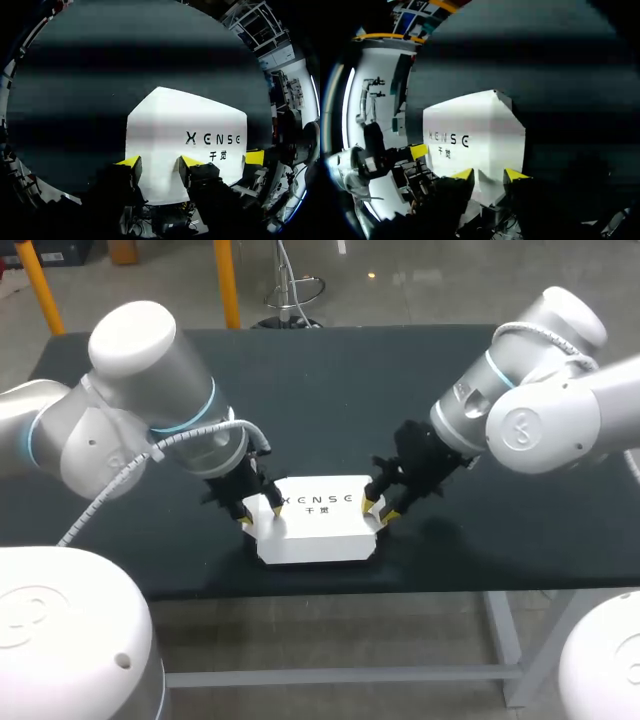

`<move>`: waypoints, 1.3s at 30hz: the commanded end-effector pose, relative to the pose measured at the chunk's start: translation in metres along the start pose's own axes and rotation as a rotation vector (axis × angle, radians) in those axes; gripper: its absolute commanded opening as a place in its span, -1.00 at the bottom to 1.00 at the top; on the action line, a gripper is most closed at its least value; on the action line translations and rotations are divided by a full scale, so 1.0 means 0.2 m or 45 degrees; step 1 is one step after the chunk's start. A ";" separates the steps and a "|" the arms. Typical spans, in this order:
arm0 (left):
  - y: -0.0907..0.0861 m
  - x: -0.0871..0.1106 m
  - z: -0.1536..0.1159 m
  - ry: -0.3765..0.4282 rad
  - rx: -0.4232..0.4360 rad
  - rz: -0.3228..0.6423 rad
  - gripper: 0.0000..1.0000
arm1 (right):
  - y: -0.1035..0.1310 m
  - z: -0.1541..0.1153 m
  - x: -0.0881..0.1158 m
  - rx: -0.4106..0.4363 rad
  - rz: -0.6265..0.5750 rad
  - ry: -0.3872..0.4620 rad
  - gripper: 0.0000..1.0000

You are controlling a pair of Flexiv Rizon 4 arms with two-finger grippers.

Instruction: Assemble the packaging by folding the flat box into shape, placing the metal phone stand inside, and closing the box properly

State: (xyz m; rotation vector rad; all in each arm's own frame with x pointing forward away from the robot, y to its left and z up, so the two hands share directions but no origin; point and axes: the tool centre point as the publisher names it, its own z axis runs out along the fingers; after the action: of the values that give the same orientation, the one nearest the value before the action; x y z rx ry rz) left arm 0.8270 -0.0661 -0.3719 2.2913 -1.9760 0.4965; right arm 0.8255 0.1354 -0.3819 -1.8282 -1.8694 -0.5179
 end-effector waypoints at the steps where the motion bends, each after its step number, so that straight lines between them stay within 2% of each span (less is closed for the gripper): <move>1: 0.01 -0.04 0.04 0.062 0.002 0.010 0.00 | 0.00 0.02 -0.02 0.002 -0.001 0.025 -0.14; 11: 0.00 -0.05 0.05 0.202 -0.082 0.055 -0.04 | 0.02 0.03 0.01 0.000 -0.008 0.066 -0.15; 24: -0.01 -0.05 0.09 0.337 -0.105 0.104 -0.03 | 0.01 0.04 0.03 0.013 -0.026 0.134 -0.13; 30: -0.02 -0.05 0.10 0.364 -0.106 0.084 -0.06 | 0.01 0.03 0.03 0.043 -0.029 0.208 -0.08; 37: -0.02 -0.05 0.10 0.364 -0.106 0.084 -0.14 | 0.01 0.03 0.03 0.043 -0.029 0.208 -0.07; 39: -0.02 -0.05 0.10 0.364 -0.106 0.084 -0.11 | 0.01 0.03 0.03 0.043 -0.029 0.208 -0.07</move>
State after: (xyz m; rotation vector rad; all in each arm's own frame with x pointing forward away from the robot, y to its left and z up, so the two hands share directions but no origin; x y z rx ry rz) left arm 0.8317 -0.0596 -0.3850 1.9799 -1.8955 0.6955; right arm 0.8247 0.1429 -0.3820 -1.7077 -1.7857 -0.6255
